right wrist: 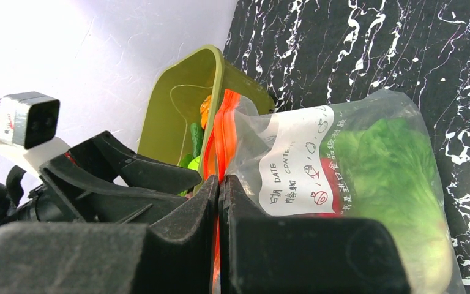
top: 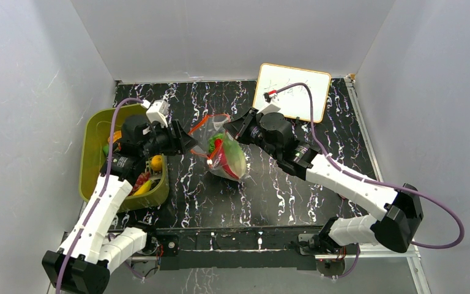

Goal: Place the food in the zip-top bag and seal the zipper
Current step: Place the fake vegetable in the zipper food storage bag, then adjust the zipper food storage bag at the center of the board.

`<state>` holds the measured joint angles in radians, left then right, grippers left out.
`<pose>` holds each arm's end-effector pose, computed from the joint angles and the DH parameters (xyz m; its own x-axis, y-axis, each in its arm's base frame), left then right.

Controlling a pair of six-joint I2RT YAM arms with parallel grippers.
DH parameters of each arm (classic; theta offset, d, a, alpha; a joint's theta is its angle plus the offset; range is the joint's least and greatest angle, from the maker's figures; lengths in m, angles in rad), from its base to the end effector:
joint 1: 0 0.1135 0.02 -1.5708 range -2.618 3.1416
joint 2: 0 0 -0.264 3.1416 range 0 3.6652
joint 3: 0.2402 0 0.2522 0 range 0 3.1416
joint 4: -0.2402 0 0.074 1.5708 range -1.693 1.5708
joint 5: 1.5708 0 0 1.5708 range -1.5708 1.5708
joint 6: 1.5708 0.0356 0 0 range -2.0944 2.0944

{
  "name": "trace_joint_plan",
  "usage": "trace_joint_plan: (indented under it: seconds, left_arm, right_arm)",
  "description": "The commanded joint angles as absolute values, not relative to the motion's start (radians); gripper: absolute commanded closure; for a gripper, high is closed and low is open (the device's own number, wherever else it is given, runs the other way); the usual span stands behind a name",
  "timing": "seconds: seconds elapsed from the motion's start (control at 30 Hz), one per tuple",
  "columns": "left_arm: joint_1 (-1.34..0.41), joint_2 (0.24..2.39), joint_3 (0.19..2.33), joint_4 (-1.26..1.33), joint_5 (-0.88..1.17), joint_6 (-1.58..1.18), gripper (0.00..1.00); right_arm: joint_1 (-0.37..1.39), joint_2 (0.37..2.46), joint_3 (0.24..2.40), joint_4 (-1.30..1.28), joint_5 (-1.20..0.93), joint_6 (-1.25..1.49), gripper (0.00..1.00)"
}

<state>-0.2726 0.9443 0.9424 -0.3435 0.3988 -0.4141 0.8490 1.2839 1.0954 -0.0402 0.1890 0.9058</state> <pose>0.1993 -0.0701 0.3507 -0.5399 -0.2341 -0.8085 0.4181 0.7591 -0.4990 0.2054 0.2232 0.3550 -0.5774 0.5138 -0.6345 -0.2624 0.6191 0.7402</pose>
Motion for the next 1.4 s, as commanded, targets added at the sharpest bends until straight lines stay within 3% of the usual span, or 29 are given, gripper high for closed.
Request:
trace_joint_plan:
  seconds: [0.0, 0.2, 0.33, 0.4, 0.53, 0.57, 0.8, 1.13, 1.37]
  left_arm:
    - [-0.277, 0.944, 0.943, -0.396, 0.341, -0.386, 0.44]
    - [-0.277, 0.988, 0.919, -0.351, 0.367, -0.406, 0.44]
    - [-0.277, 1.002, 0.886, -0.293, 0.407, -0.427, 0.5]
    - [-0.277, 1.01, 0.877, -0.266, 0.434, -0.439, 0.6]
    - [-0.277, 1.006, 0.879, -0.2, 0.486, -0.49, 0.96]
    - [-0.278, 1.001, 0.883, -0.172, 0.501, -0.508, 1.0]
    - [-0.277, 1.001, 0.901, 0.055, 0.651, -0.636, 1.0]
    - [-0.279, 1.094, 0.892, 0.017, 0.664, -0.606, 1.0]
    - [-0.278, 1.102, 0.968, -0.121, 0.587, -0.497, 0.73]
  right_arm:
    - [0.848, 1.234, 1.094, 0.06, 0.215, 0.887, 1.0]
    - [0.848, 1.23, 1.091, 0.061, 0.212, 0.88, 1.0]
    - [0.848, 1.225, 1.075, 0.063, 0.216, 0.88, 1.0]
    - [0.848, 1.221, 1.07, 0.063, 0.218, 0.881, 1.0]
    - [0.848, 1.225, 1.063, 0.054, 0.205, 0.858, 1.0]
    - [0.848, 1.228, 1.063, 0.04, 0.201, 0.841, 1.0]
    - [0.848, 1.2, 1.026, -0.057, 0.273, 0.687, 1.0]
    - [0.848, 1.193, 1.023, -0.054, 0.209, 0.67, 1.0]
    - [0.848, 1.194, 1.014, -0.036, 0.209, 0.673, 1.0]
